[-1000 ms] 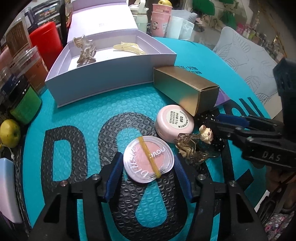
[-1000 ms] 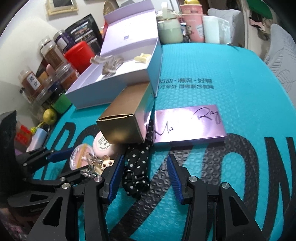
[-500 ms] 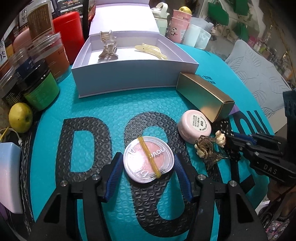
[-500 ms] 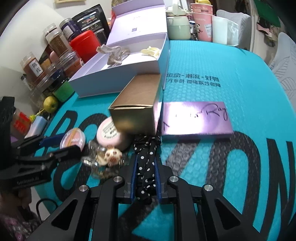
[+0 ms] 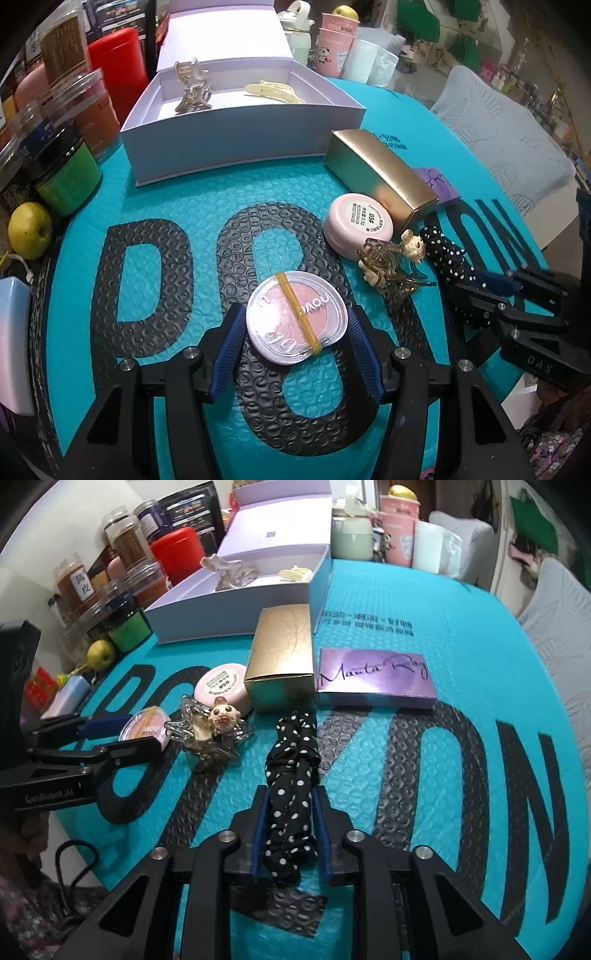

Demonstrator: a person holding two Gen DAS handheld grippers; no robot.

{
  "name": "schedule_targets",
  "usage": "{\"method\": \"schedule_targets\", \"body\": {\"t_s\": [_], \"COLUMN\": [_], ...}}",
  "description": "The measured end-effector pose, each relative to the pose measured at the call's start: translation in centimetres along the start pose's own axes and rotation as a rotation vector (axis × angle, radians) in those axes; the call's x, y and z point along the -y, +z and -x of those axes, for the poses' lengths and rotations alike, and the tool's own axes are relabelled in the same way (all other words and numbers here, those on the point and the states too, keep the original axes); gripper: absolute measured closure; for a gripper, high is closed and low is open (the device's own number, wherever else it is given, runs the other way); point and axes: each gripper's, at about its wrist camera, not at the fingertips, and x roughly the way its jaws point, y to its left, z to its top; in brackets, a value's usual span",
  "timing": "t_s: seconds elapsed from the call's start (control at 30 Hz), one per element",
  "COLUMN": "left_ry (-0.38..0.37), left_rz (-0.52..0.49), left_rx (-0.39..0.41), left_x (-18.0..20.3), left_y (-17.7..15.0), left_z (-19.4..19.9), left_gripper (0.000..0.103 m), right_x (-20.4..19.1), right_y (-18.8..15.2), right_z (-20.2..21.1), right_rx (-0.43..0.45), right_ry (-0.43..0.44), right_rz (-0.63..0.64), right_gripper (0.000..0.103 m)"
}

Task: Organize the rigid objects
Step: 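Lift the pink compact and polka-dot scrunchie off the table with both grippers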

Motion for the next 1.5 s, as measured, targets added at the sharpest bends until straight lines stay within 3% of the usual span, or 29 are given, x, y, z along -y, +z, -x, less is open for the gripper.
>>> {"method": "schedule_targets", "body": {"t_s": [0.03, 0.2, 0.27, 0.3, 0.33, 0.4, 0.57, 1.13, 1.5], "left_ry": [0.009, 0.018, 0.016, 0.015, 0.013, 0.006, -0.04, -0.033, -0.031], "left_rz": [-0.008, -0.014, -0.008, -0.005, -0.002, 0.007, 0.024, -0.001, -0.011], "left_rx": [0.0, 0.015, 0.023, 0.026, 0.027, 0.027, 0.009, 0.072, 0.115], "left_x": [0.1, 0.3, 0.2, 0.2, 0.2, 0.0, -0.3, 0.3, 0.4], "left_y": [0.0, 0.1, 0.1, 0.1, 0.1, 0.1, 0.3, 1.6, 2.8], "left_z": [-0.1, -0.2, -0.2, -0.2, -0.2, -0.1, 0.2, 2.9, 4.5], "left_gripper": [0.047, 0.047, 0.047, 0.047, 0.047, 0.047, 0.047, 0.047, 0.047], "right_x": [-0.2, -0.6, -0.5, -0.5, -0.4, -0.1, -0.1, -0.6, -1.7], "right_y": [0.0, 0.1, 0.3, 0.4, 0.5, 0.7, 0.9, 1.5, 2.7], "right_z": [-0.1, -0.6, -0.7, -0.8, -0.8, -0.8, -0.6, 2.0, 3.0], "right_rx": [0.003, 0.029, 0.038, 0.039, 0.037, 0.032, 0.015, 0.025, 0.063], "right_ry": [-0.008, -0.053, -0.067, -0.069, -0.066, -0.052, -0.001, 0.035, 0.113], "right_rz": [0.009, 0.049, 0.046, 0.045, 0.042, 0.028, 0.009, 0.012, 0.029], "right_gripper": [0.059, 0.059, 0.069, 0.081, 0.086, 0.087, 0.088, 0.088, 0.088]}}
